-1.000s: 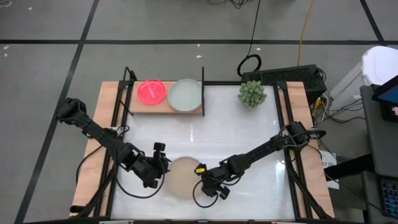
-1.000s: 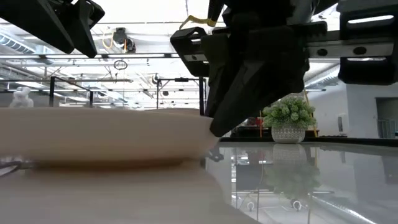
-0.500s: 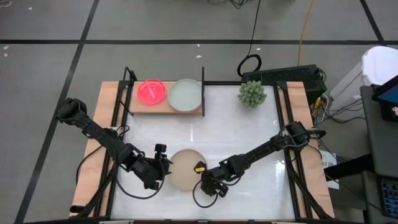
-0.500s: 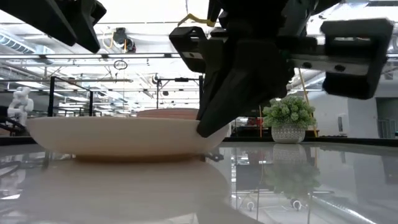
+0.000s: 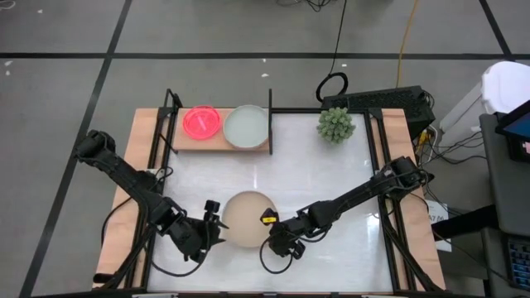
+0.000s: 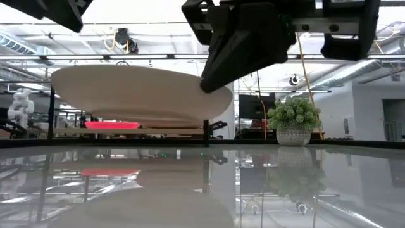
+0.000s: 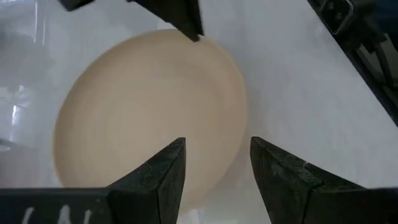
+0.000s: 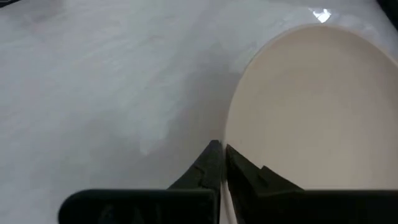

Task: Place and stack plates onto a shelf
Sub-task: Stack the light brown plate on top of the gray plate on the shelf

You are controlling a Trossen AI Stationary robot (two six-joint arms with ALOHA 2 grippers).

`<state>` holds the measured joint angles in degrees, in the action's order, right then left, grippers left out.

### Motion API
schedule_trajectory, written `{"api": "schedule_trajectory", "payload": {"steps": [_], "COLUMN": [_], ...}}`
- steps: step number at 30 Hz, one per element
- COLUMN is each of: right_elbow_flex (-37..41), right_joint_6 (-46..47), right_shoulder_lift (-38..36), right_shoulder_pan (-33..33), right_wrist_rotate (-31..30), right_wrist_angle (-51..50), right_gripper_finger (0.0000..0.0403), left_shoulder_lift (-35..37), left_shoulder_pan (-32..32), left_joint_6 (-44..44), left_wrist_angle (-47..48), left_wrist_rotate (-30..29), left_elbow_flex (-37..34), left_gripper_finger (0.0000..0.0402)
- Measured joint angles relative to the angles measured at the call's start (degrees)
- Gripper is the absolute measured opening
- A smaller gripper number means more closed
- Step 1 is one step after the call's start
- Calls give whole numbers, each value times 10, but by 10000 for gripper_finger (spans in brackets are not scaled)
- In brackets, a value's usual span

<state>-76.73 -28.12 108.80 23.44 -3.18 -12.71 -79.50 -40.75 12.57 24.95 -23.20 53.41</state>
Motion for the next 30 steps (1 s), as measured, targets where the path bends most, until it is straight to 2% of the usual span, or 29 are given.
{"api": "schedule_trajectory", "payload": {"steps": [3, 10, 13, 21, 30], "right_elbow_flex": [0, 0, 0, 0, 0], "right_joint_6": [0, -6, -6, -5, -1], "right_shoulder_lift": [-3, -16, -25, -41, -41], "right_shoulder_pan": [-2, -5, -5, -6, -14], "right_wrist_rotate": [0, 2, 2, 3, 5], "right_wrist_angle": [0, -6, -14, -26, -26], "right_gripper_finger": [0, 0, 0, 0, 0], "left_shoulder_lift": [0, -4, -16, -50, -57], "left_shoulder_pan": [-4, -11, -9, 19, 26], "left_joint_6": [-4, -72, -100, -146, -240], "left_wrist_angle": [0, 0, 1, 5, 5], "left_wrist_rotate": [1, -17, 0, -13, 21], "left_elbow_flex": [0, 0, 0, 0, 0], "left_gripper_finger": [201, 296, 303, 228, 90]}}
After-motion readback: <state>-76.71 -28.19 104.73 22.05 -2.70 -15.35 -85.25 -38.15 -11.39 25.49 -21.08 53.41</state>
